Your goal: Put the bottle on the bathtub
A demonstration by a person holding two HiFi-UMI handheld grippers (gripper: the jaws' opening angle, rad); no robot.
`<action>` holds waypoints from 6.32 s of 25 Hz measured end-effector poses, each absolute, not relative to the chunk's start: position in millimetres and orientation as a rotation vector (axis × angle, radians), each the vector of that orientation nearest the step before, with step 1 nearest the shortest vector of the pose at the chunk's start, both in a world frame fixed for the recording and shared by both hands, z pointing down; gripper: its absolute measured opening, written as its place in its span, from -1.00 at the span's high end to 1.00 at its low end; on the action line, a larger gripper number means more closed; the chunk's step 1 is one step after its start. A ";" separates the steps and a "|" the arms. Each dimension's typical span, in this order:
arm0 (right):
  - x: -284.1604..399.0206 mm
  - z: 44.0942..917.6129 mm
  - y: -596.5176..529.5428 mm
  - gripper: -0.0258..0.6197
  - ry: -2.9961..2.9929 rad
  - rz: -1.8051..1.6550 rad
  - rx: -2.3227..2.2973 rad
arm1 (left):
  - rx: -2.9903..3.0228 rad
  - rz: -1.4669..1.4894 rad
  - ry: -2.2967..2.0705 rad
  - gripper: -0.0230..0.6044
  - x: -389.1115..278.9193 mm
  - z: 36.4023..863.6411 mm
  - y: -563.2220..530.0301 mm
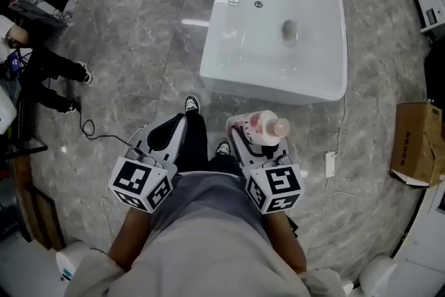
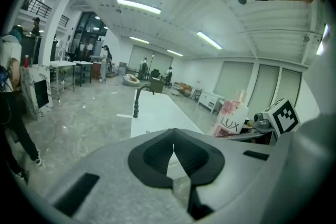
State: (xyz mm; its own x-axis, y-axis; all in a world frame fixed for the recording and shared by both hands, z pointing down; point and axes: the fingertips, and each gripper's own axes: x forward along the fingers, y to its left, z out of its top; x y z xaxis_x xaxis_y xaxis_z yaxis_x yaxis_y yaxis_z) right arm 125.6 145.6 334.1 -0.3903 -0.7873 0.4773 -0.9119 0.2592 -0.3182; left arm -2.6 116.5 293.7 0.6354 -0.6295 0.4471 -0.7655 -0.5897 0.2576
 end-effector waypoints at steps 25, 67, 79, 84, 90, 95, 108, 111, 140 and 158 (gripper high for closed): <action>80.7 345.7 -78.8 0.21 -2.152 0.842 1.608 | 2.475 0.462 -0.892 0.91 -38.5 295.4 -119.7; 68.4 516.0 -212.7 0.21 -2.068 0.924 1.347 | 2.211 0.494 -0.828 0.91 -71.7 372.1 -151.9; 71.6 584.7 -211.3 0.21 -1.970 0.988 1.324 | 2.155 0.579 -0.843 0.91 -87.6 397.0 -144.6; 74.8 617.6 -212.8 0.21 -1.913 1.012 1.332 | 2.118 0.608 -0.838 0.91 -93.6 407.3 -133.8; 78.8 639.0 -221.8 0.21 -1.885 1.011 1.365 | 2.088 0.640 -0.815 0.91 -92.4 417.3 -119.8; 82.1 652.5 -233.3 0.21 -1.896 1.000 1.402 | 2.091 0.657 -0.806 0.91 -87.7 419.7 -118.3; 76.4 667.4 -239.9 0.21 -1.835 0.883 1.442 | 2.083 0.670 -0.816 0.91 -99.3 425.2 -119.1; 75.4 666.3 -235.8 0.21 -1.832 0.884 1.452 | 2.087 0.662 -0.815 0.91 -99.9 423.5 -119.3; 72.8 615.7 -178.4 0.22 -1.859 0.958 1.481 | 2.228 0.525 -0.829 0.91 -93.6 382.5 -128.8; 63.0 484.1 -139.1 0.44 -2.048 0.843 1.530 | 2.367 0.418 -0.839 0.91 -94.3 332.2 -146.8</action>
